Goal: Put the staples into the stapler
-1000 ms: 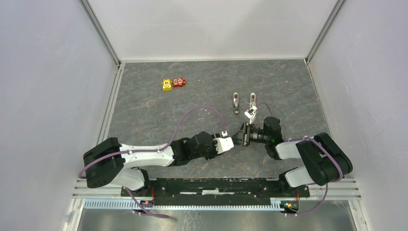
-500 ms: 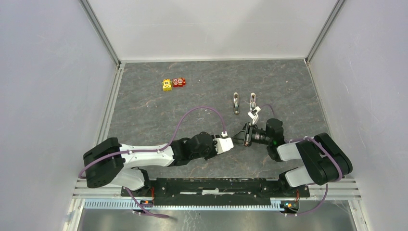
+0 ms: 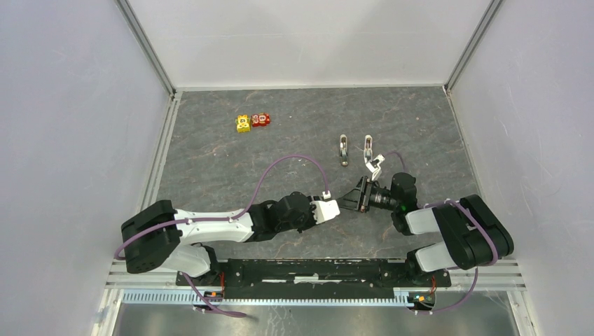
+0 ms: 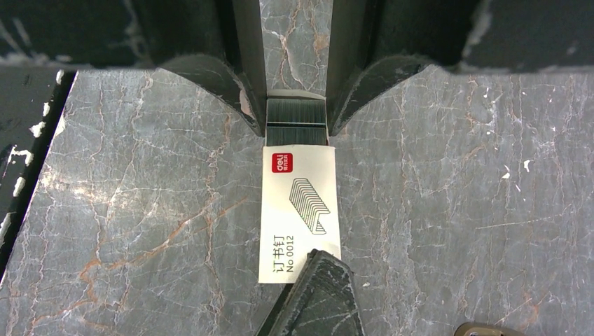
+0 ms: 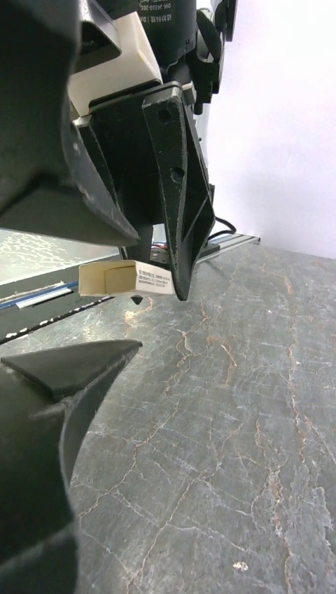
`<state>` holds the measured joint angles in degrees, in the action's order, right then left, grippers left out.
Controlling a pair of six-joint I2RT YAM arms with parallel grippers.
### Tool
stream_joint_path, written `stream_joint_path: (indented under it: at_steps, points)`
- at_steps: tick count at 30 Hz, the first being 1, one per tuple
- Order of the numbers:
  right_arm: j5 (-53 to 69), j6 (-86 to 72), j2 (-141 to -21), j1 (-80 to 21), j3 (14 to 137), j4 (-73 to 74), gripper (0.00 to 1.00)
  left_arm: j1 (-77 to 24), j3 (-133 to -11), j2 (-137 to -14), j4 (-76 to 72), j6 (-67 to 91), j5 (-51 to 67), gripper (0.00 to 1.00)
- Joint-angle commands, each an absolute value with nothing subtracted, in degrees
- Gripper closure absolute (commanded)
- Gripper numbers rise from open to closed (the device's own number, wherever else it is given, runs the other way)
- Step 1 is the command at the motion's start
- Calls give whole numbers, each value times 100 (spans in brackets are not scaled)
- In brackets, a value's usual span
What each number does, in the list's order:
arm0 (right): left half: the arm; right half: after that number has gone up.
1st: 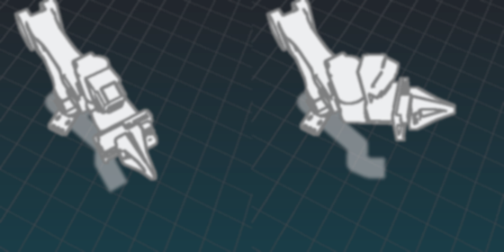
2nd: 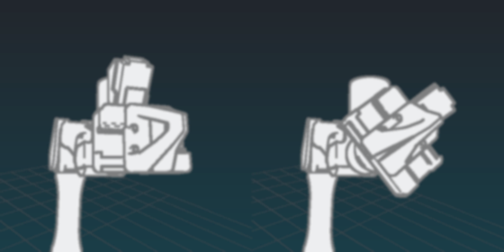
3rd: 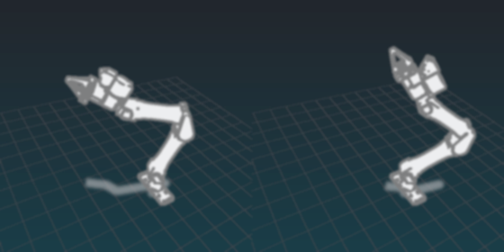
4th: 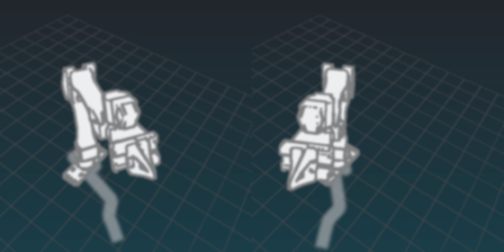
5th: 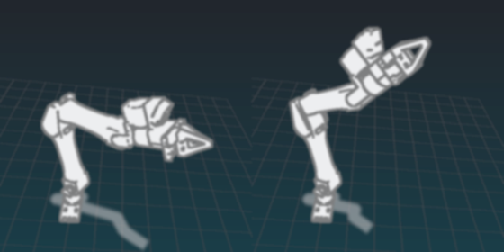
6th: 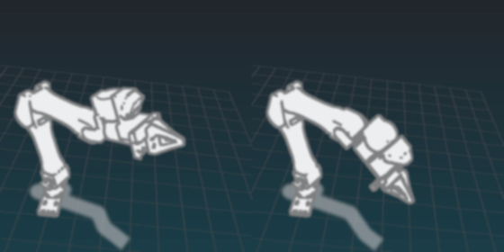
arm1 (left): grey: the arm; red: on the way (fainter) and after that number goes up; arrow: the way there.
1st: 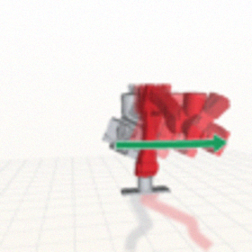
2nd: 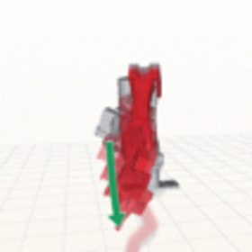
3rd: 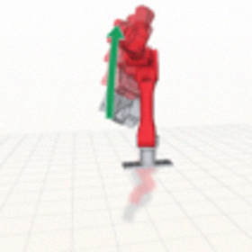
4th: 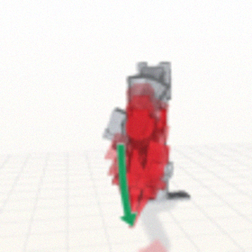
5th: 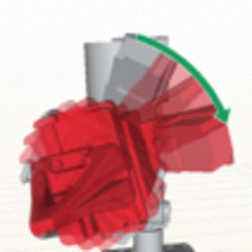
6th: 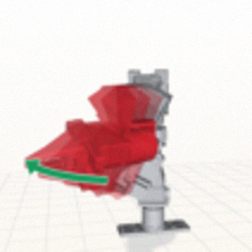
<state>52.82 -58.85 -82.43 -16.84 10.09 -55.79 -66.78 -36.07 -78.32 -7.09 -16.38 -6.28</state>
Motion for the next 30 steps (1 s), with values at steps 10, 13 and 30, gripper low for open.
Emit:
stream_joint_path:
  at_steps: [10,13,30]
  points:
    - [5164,-5108,-8065,-2027,1395,-4783,36,-6693,-3703,-7752,-826,-1778,-684,66]
    - [5150,-5187,-8148,-2125,1429,-4904,40,-6694,-3699,-7754,-826,-1783,-684,66]
    - [5320,-5213,-8188,-1948,1385,-5000,70,-6694,-3533,-7660,-835,-1766,-826,69]
